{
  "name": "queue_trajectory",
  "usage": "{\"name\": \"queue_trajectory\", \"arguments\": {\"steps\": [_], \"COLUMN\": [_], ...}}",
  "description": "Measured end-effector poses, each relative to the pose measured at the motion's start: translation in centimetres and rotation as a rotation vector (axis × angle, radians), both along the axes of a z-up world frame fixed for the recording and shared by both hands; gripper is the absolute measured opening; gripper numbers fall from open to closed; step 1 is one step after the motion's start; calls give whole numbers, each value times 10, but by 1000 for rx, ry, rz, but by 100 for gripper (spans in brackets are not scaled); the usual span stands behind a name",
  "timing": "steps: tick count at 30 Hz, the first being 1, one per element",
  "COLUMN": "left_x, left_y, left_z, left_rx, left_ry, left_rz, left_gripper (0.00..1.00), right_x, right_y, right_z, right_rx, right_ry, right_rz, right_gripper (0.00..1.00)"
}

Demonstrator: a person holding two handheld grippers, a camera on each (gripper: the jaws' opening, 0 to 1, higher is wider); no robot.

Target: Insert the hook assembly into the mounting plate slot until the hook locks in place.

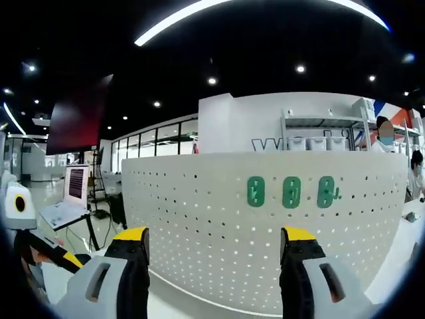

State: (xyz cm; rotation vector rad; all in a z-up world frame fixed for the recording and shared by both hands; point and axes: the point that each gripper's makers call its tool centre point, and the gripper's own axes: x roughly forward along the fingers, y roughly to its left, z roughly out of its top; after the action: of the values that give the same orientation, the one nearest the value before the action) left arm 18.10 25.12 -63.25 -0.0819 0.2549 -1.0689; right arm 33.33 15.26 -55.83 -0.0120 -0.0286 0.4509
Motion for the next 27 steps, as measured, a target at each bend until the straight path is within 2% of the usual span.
{"name": "queue_trajectory", "arguments": {"steps": [8,27], "left_x": [-4,-14], "left_y": [-2,-11], "left_z": [0,-3], "left_rx": [5,17], "left_ry": [0,3], "left_rz": [-3,-8], "left_gripper": [88,87], "right_x": [-17,-67], "right_y": [-9,-20], "right_z": [-10,-47], "right_rx": [-5,-48], "right_ry": [18,90], "right_rz": [2,19], "right_gripper": [81,79]}}
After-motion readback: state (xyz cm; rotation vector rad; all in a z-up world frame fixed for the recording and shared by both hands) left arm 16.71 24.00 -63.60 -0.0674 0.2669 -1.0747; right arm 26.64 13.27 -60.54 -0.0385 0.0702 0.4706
